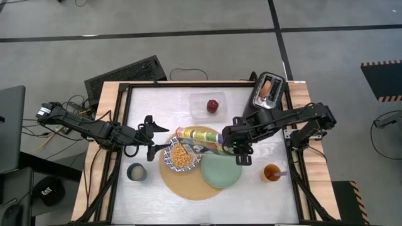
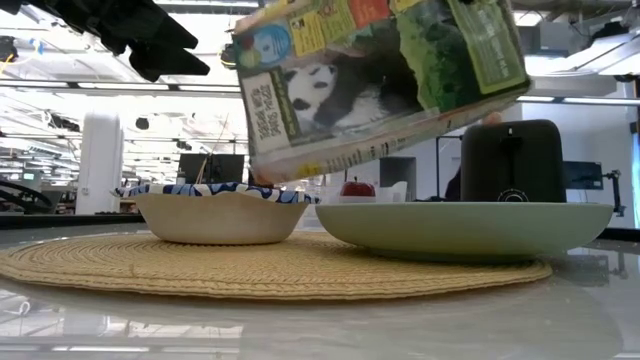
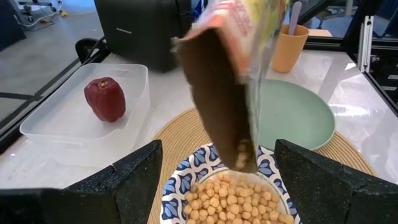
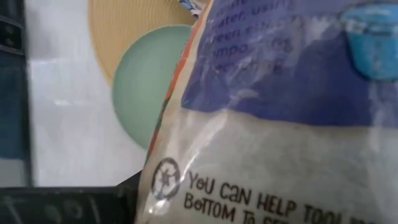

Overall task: Arrange a breakfast setting
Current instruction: Pour the cereal into the white patterned bowl

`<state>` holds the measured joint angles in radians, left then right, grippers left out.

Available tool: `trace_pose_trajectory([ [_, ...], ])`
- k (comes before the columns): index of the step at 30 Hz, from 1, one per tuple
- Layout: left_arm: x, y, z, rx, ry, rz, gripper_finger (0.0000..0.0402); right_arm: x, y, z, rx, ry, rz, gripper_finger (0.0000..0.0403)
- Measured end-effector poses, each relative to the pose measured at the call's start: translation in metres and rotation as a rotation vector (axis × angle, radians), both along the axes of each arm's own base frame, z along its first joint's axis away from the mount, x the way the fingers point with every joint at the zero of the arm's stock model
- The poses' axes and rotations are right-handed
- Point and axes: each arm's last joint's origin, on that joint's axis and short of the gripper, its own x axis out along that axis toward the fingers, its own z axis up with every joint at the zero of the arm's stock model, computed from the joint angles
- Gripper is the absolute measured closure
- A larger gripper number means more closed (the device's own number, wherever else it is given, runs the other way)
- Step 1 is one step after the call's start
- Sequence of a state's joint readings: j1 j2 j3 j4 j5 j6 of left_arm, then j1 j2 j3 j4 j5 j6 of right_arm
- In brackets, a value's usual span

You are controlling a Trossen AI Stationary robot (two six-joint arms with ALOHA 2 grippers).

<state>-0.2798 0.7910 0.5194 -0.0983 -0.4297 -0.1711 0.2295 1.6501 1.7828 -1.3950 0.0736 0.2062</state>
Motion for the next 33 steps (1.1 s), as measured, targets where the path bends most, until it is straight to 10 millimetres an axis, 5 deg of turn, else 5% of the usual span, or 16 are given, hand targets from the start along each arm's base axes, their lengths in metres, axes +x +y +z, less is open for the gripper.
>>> trace_pose_trajectory([
  [11, 0.000, 0.000, 0.000, 0.002, 0.000, -0.001, 0.0106, -0.006, 0.012, 0.003, -0.032, -0.057, 0.029, 0.0220],
  [21, 0.000, 0.000, 0.000, 0.001, 0.000, -0.001, 0.0106, -0.041, 0.009, -0.001, -0.006, -0.242, 0.023, 0.0220],
  [33, 0.000, 0.000, 0.000, 0.002, -0.005, -0.001, 0.0106, -0.084, -0.005, -0.044, 0.060, -0.460, 0.012, 0.0220],
])
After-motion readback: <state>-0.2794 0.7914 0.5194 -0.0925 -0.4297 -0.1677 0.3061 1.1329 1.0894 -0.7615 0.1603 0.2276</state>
